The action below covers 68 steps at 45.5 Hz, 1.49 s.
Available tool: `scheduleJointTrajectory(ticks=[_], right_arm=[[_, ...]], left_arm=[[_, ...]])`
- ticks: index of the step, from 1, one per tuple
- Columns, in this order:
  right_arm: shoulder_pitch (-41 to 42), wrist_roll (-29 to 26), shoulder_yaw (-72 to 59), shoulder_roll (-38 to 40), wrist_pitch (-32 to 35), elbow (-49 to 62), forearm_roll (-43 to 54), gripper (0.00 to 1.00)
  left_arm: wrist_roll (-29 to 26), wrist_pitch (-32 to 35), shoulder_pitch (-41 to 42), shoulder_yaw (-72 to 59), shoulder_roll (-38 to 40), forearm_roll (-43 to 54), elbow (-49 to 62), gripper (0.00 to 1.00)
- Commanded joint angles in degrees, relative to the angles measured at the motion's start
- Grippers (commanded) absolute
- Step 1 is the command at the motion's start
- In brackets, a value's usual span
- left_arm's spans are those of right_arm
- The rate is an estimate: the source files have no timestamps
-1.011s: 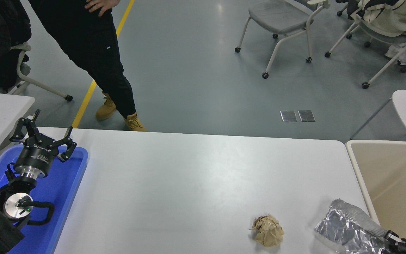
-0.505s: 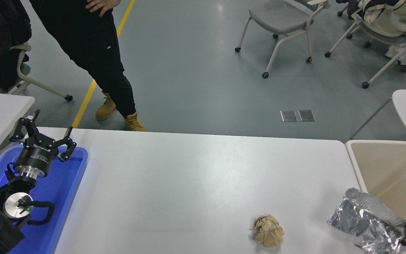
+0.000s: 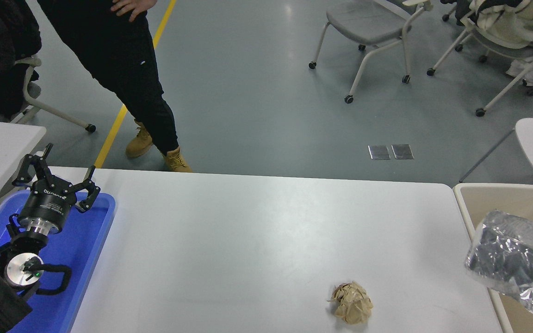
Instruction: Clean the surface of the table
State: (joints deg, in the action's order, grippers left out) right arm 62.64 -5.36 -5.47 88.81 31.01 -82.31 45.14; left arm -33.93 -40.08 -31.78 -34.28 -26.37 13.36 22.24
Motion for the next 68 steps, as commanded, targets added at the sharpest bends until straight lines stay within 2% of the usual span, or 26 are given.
scheduleJointTrajectory(ticks=[1,8,20,26,34,44,53,60,68], right_arm=[[2.84,-0.08,8.88,6.11,10.72,-0.57,4.86,0.00],[2.84,-0.08,14.86,8.31,16.27,-0.31,7.59,0.00],[2.31,-0.08,14.87,7.44,15.92,0.22,8.38,0.00],[2.22,-0.08,14.61,4.10,14.69,4.08,8.73,0.00],[2.13,-0.08,14.26,-2.75,13.46,14.80,8.73,0.00],[-2.43,-0.08,11.89,-11.72,4.94,26.84,8.38,0.00],[-6.47,-0.35,7.31,-23.49,-3.58,40.29,7.24,0.00],[-12.19,-0.44,6.96,-30.17,-8.07,47.85,-0.48,0.00],[-16.14,-0.35,6.78,-36.50,-10.18,56.55,-7.70,0.00]], left_arm=[[0.00,0.00,0.05,0.00,0.00,0.00,0.00,1.00],[0.00,0.00,0.05,0.00,0.00,0.00,0.00,1.00],[0.00,0.00,0.05,0.00,0.00,0.00,0.00,1.00],[0.00,0.00,0.05,0.00,0.00,0.00,0.00,1.00],[0.00,0.00,-0.03,0.00,0.00,0.00,0.00,1.00],[0.00,0.00,0.05,0.00,0.00,0.00,0.00,1.00],[0.00,0.00,0.05,0.00,0.00,0.00,0.00,1.00],[0.00,0.00,0.05,0.00,0.00,0.00,-0.09,1.00],[0.00,0.00,0.05,0.00,0.00,0.00,0.00,1.00]])
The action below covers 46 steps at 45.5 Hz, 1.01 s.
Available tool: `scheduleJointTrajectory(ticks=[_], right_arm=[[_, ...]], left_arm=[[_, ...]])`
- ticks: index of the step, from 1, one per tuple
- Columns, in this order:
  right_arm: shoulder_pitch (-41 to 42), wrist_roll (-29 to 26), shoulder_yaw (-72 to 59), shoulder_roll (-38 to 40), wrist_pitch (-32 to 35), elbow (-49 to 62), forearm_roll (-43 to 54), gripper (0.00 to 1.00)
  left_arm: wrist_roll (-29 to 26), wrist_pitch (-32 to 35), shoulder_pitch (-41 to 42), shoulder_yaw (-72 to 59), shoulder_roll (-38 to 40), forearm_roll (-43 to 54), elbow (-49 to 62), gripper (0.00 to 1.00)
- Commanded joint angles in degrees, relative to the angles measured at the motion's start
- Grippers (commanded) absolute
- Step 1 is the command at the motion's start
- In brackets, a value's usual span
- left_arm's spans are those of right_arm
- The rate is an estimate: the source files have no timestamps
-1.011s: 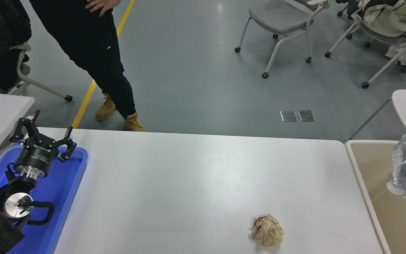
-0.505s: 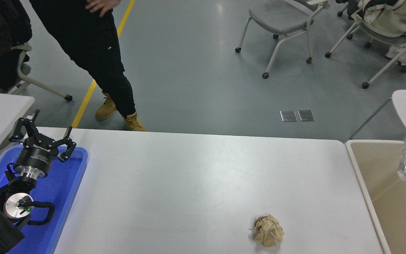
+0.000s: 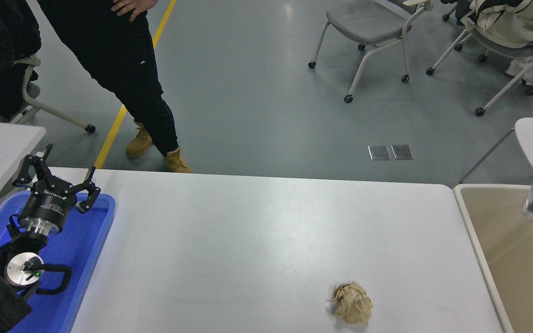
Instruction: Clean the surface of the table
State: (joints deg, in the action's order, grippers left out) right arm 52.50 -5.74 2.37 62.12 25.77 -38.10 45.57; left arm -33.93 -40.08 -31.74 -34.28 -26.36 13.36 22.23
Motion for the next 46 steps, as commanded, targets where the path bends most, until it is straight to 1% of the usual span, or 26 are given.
scheduleJointTrajectory(ticks=[1,7,11,14,23,34,37,41,46], right_arm=[[-6.35,-0.06,-1.05,-10.70,-5.20,13.65,-8.22,0.00],[-8.46,0.02,-0.78,-17.46,-6.78,22.61,-8.31,0.00],[-9.60,-0.06,-0.78,-22.12,-9.41,28.42,-9.36,0.00],[-10.83,-0.06,-0.78,-24.76,-11.87,30.71,-11.38,0.00],[-13.12,-0.06,-0.87,-29.33,-21.10,31.16,-18.50,0.00],[-14.09,-0.15,-0.70,-34.08,-29.01,31.24,-22.98,0.00],[-14.53,-0.76,-0.78,-35.22,-30.77,31.24,-24.21,0.00],[-14.79,-3.22,-0.52,-36.37,-32.27,31.33,-24.65,0.00],[-14.88,-3.84,-0.43,-37.34,-33.41,31.33,-25.88,0.00]], left_arm=[[0.00,0.00,0.01,0.00,0.00,0.00,0.01,1.00],[0.00,0.09,0.01,0.00,0.00,0.00,0.01,1.00],[0.00,0.00,0.01,0.00,0.00,0.00,0.01,1.00],[0.00,0.00,0.01,0.00,0.00,0.00,0.01,1.00],[0.00,0.00,0.01,0.00,0.00,0.00,0.01,1.00],[0.00,0.00,0.01,0.00,0.00,0.00,0.01,1.00],[0.00,0.00,0.01,0.00,0.00,0.00,0.01,1.00],[0.00,0.00,0.01,0.00,0.00,0.00,0.01,1.00],[0.00,0.00,0.01,0.00,0.00,0.00,0.01,1.00]])
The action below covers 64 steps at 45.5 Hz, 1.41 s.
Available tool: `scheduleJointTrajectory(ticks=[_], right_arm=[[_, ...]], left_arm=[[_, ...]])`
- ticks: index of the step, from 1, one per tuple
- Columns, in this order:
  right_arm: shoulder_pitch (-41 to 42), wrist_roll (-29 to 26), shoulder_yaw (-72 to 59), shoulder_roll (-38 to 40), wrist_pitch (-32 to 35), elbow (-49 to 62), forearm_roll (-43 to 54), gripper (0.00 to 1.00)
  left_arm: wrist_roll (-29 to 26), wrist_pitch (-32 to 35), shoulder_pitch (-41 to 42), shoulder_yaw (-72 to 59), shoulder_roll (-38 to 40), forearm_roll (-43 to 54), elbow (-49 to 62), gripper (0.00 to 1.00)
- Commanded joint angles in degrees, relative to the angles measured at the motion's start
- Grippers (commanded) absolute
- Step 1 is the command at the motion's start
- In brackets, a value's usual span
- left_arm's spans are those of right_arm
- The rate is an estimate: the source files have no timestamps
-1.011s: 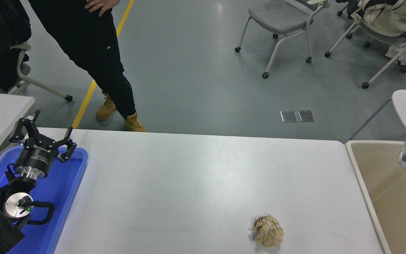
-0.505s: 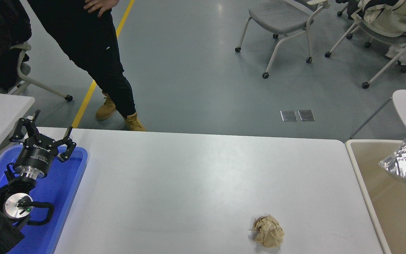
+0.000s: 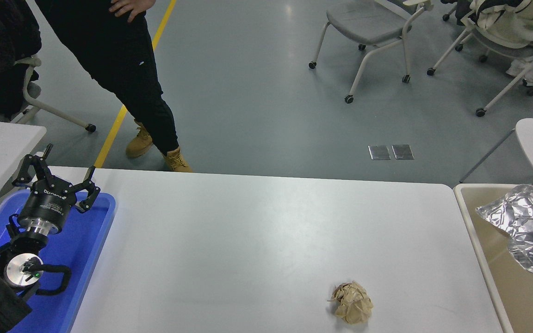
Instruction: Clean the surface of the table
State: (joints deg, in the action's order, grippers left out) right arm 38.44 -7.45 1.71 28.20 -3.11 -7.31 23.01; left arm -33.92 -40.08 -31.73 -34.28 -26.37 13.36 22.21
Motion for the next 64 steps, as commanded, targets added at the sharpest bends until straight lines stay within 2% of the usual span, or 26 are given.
scheduleJointTrajectory(ticks=[1,23,24,25,26,29,39,45,50,59,64], right_arm=[[-0.83,-2.13,0.23,-3.41,-4.54,0.54,-3.58,0.00],[-0.74,-2.30,1.11,-3.23,-4.71,0.72,-5.51,0.00],[-0.74,-2.39,1.19,-3.23,-4.71,0.81,-6.04,0.06],[-0.74,-2.48,1.11,-3.23,-4.80,1.07,-6.83,0.24],[-0.74,-2.48,1.02,-3.15,-4.97,1.42,-7.62,0.48],[-0.56,-2.39,0.75,-3.15,-6.20,1.86,-9.55,0.99],[-0.04,-2.39,0.58,-2.62,-7.44,1.25,-10.00,1.00],[0.31,-2.04,0.40,0.36,-6.82,-0.59,-10.00,1.00],[0.32,-1.86,1.01,4.58,-6.82,-6.30,-10.00,1.00],[0.40,-1.77,1.28,14.95,-6.91,-23.70,-10.00,1.00],[0.23,-1.42,5.57,18.47,-6.82,-29.77,-10.00,1.00]], left_arm=[[0.00,0.00,0.00,0.00,0.00,0.00,0.03,1.00],[0.00,0.09,0.00,0.00,0.00,0.00,0.03,1.00],[0.00,0.09,0.00,0.00,0.00,0.00,-0.06,1.00],[0.00,0.09,0.00,0.00,0.00,0.00,0.03,1.00],[0.00,0.09,0.00,0.00,0.00,0.00,0.03,1.00],[0.00,0.09,0.00,0.00,0.00,0.00,-0.06,1.00],[0.00,0.00,0.00,0.00,0.00,0.00,0.03,1.00],[0.00,0.00,0.00,0.00,0.00,0.00,0.03,1.00],[0.00,0.09,0.00,0.00,0.00,0.00,0.03,1.00],[0.00,0.00,0.00,0.00,0.00,0.00,0.03,1.00],[0.00,0.00,0.00,0.00,0.00,0.00,0.03,1.00]])
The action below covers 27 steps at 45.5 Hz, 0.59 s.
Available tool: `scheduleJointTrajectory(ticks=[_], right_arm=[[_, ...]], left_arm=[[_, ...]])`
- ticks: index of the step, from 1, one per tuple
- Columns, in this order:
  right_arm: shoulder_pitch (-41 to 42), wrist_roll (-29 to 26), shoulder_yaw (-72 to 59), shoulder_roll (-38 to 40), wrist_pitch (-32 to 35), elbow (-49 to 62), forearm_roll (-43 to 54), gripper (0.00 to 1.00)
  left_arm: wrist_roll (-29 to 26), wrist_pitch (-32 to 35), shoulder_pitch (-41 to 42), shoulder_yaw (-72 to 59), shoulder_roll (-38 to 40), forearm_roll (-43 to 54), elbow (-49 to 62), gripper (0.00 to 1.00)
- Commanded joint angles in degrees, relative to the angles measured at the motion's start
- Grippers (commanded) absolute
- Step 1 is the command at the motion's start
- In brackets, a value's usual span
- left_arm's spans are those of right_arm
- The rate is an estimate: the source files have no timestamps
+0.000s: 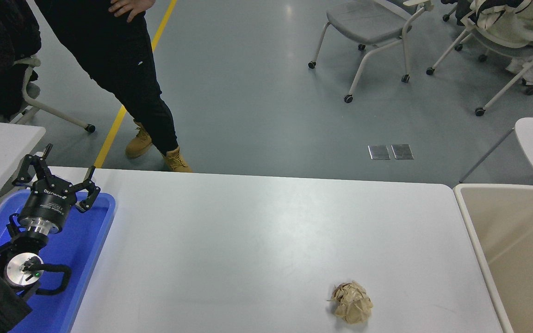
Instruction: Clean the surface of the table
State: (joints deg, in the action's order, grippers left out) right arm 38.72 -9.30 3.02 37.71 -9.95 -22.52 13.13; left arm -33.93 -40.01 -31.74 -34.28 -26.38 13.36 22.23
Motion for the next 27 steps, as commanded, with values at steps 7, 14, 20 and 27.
scheduleJointTrajectory(ticks=[7,14,20,27], right_arm=[[-0.49,0.43,12.52,11.50,0.01,-21.50,-0.13,1.00],[-1.10,0.43,21.40,11.42,-0.51,-28.97,-0.21,1.00],[-1.45,0.43,26.86,8.61,-0.69,-31.44,-0.21,1.00],[-1.54,0.43,32.04,2.46,-0.86,-31.36,-0.91,1.00]], left_arm=[[0.00,0.02,-0.07,0.00,0.01,0.00,0.01,1.00],[0.00,-0.06,0.01,0.00,0.01,0.00,0.01,1.00],[0.00,0.02,-0.07,0.00,0.01,0.00,0.01,1.00],[0.00,-0.07,0.01,0.00,0.01,0.00,0.01,1.00]])
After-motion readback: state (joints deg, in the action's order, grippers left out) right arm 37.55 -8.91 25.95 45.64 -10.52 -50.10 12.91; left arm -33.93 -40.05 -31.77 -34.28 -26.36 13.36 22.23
